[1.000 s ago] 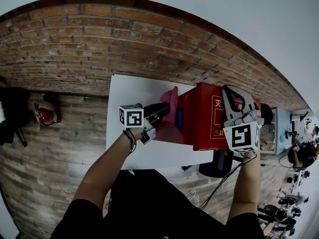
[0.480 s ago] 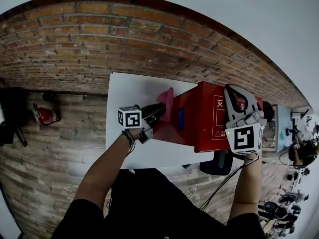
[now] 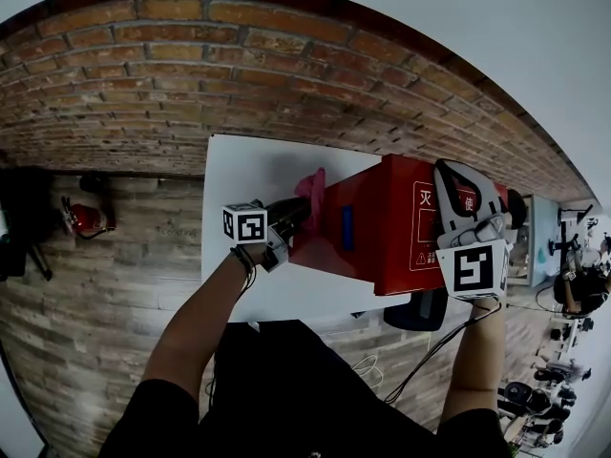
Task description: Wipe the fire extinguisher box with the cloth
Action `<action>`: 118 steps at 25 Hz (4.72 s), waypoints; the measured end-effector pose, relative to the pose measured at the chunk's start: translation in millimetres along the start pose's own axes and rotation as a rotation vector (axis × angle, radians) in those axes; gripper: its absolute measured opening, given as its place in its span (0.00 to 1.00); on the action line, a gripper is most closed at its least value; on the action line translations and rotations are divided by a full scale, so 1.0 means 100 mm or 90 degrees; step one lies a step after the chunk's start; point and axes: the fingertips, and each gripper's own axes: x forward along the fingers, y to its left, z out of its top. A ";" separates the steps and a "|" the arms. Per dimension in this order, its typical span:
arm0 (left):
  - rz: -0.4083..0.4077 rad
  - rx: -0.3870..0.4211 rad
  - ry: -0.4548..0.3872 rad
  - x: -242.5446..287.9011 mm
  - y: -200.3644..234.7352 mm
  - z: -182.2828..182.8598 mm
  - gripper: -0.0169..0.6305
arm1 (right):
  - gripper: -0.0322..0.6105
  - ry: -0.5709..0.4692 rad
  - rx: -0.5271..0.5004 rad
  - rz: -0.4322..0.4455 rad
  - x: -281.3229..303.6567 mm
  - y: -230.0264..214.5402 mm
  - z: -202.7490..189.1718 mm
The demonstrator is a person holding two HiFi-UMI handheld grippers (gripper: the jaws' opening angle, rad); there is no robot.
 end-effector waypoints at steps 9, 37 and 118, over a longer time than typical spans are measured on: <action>0.022 -0.004 0.018 -0.03 0.26 -0.11 0.11 | 0.08 0.006 -0.003 0.002 0.00 0.00 -0.01; 0.141 -0.028 0.034 -0.21 1.27 -0.48 0.11 | 0.08 0.007 -0.002 0.003 0.00 0.02 -0.02; 0.295 -0.010 0.203 -0.73 1.54 -1.73 0.11 | 0.08 0.004 0.000 -0.002 -0.01 0.01 -0.01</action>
